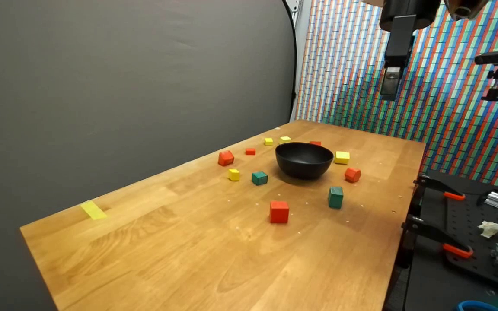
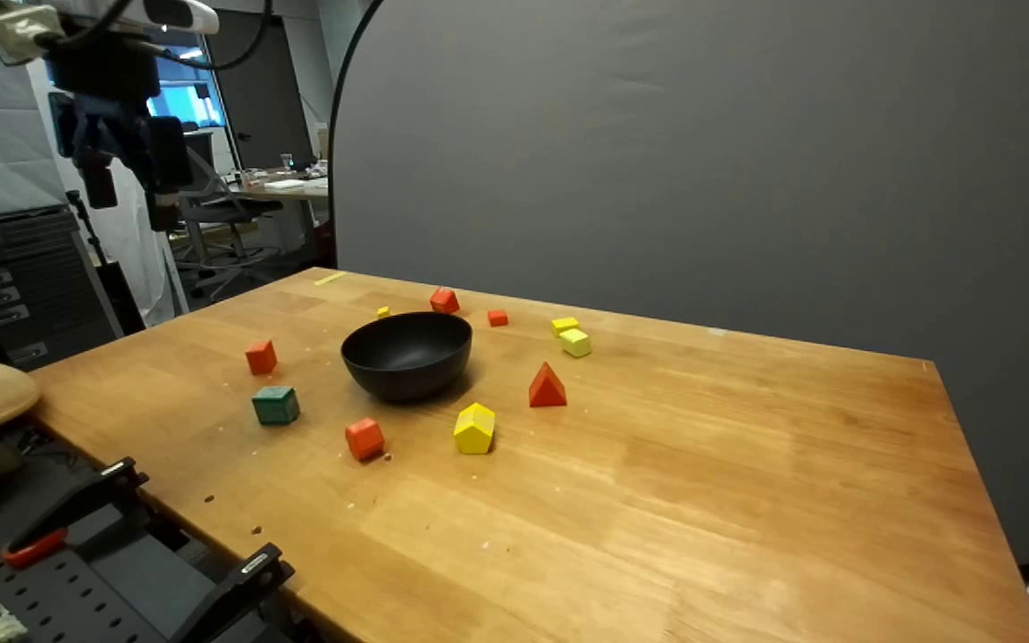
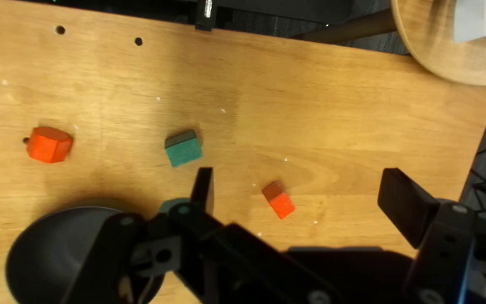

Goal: Put all the blocks in the bowl

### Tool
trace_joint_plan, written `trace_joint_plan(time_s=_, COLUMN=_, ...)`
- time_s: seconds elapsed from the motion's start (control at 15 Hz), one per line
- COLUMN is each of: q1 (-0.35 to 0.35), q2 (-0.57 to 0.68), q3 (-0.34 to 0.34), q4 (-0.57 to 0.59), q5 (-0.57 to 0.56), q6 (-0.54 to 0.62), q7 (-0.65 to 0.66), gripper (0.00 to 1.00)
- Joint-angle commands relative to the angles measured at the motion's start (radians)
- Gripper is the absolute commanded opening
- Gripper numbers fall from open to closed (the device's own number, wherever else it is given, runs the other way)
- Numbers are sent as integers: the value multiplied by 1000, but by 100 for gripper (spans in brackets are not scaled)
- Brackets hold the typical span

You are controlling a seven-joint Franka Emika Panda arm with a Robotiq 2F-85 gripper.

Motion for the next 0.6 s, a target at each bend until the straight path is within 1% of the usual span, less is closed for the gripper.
trace_joint_plan(time_s=0.0, q1=12, q2=16, q3=-8, q4=8, q5=-1, q6=-1, q7=-3, gripper=100)
trace_joint_plan(time_s=0.13, q1=10, q2=25, q3=-8, q4=6, q5=-2, q6=-1, q7=-3, gripper=100)
trace_joint_plan(time_s=0.2, q1=-6, q2=53, q3=21, q4=4, q5=-30, q6=76, q7=27, gripper=100)
trace_joint_plan(time_s=0.33, q1=-1, q2=123, q3=50, q4=7, q5=-45, q6=253, q7=27, gripper=100)
trace_joint_plan(time_s=0.53, q1=10, q2=282, q3=82, q4=38, q5=-95, q6=491, q7=20, gripper=100)
